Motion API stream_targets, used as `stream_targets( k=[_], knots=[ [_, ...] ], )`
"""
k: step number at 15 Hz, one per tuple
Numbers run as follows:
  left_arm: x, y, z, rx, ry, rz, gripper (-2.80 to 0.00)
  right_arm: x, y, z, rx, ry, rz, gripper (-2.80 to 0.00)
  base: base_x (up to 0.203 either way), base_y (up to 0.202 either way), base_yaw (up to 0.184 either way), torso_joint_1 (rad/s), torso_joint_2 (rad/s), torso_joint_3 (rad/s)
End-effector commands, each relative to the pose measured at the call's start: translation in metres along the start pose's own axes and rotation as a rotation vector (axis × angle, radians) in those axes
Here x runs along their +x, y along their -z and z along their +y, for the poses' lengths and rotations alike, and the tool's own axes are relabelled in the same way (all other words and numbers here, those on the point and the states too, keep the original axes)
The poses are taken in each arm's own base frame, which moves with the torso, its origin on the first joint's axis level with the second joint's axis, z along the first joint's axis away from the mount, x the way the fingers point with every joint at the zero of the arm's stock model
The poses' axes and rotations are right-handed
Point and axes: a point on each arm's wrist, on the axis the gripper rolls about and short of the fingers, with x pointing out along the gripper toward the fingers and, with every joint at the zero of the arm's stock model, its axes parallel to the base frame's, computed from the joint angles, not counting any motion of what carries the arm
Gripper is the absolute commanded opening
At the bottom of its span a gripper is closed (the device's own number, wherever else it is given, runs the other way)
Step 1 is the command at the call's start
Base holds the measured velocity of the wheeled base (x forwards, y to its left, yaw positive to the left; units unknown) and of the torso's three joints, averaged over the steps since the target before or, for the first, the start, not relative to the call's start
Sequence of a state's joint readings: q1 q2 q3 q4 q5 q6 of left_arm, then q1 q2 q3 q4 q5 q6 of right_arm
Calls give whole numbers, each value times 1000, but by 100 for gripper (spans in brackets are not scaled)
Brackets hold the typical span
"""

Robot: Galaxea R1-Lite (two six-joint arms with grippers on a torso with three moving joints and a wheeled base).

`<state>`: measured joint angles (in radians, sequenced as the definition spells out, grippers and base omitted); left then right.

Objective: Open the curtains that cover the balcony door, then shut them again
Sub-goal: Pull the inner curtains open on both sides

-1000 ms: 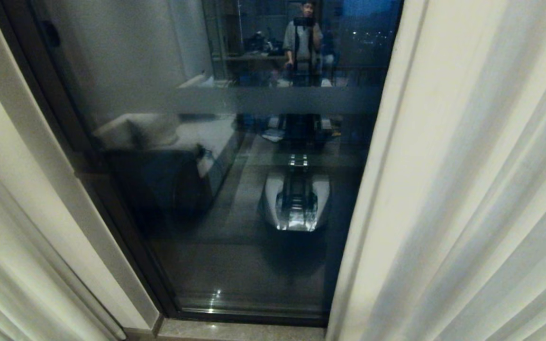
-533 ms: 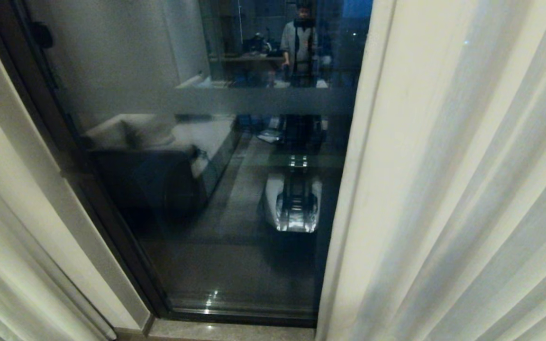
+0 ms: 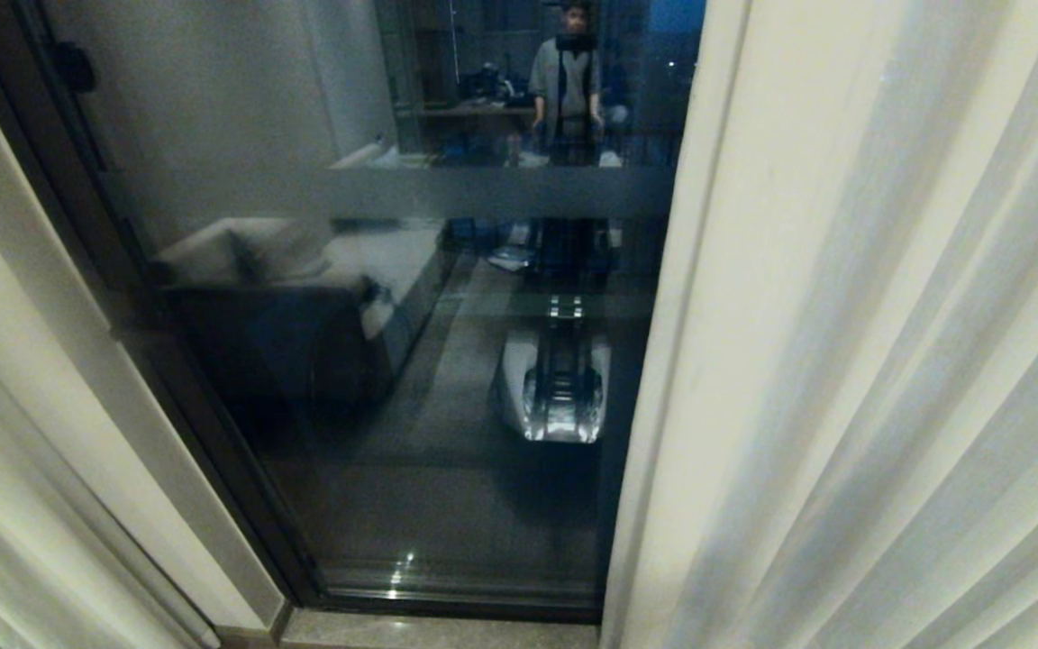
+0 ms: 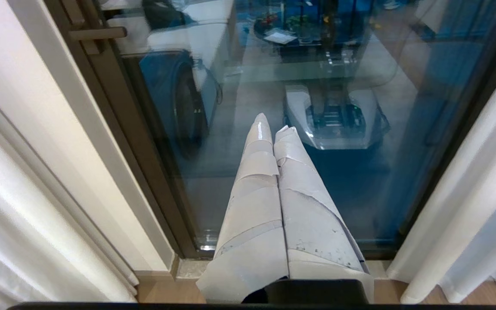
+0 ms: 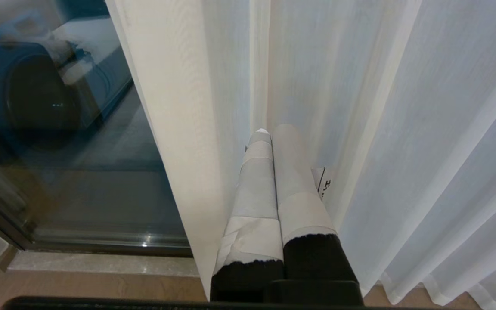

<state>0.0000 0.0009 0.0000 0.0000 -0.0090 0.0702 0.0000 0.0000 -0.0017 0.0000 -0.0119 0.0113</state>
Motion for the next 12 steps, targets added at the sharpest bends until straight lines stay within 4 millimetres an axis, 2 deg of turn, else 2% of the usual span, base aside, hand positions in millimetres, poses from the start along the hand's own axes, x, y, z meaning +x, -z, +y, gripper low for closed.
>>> stream_targets(
  k=[1,9,12],
  knots=[
    [0,0,0,0,0,-1,-280,0,0,0,-8,-1,2,-280,0,0,0,0,0,0],
    [0,0,0,0,0,-1,-280,0,0,0,-28,-3,-3,-280,0,0,0,0,0,0],
    [0,0,0,0,0,0,-280,0,-4,2,-197,-72,-44,-280,0,0,0,0,0,0]
  ],
)
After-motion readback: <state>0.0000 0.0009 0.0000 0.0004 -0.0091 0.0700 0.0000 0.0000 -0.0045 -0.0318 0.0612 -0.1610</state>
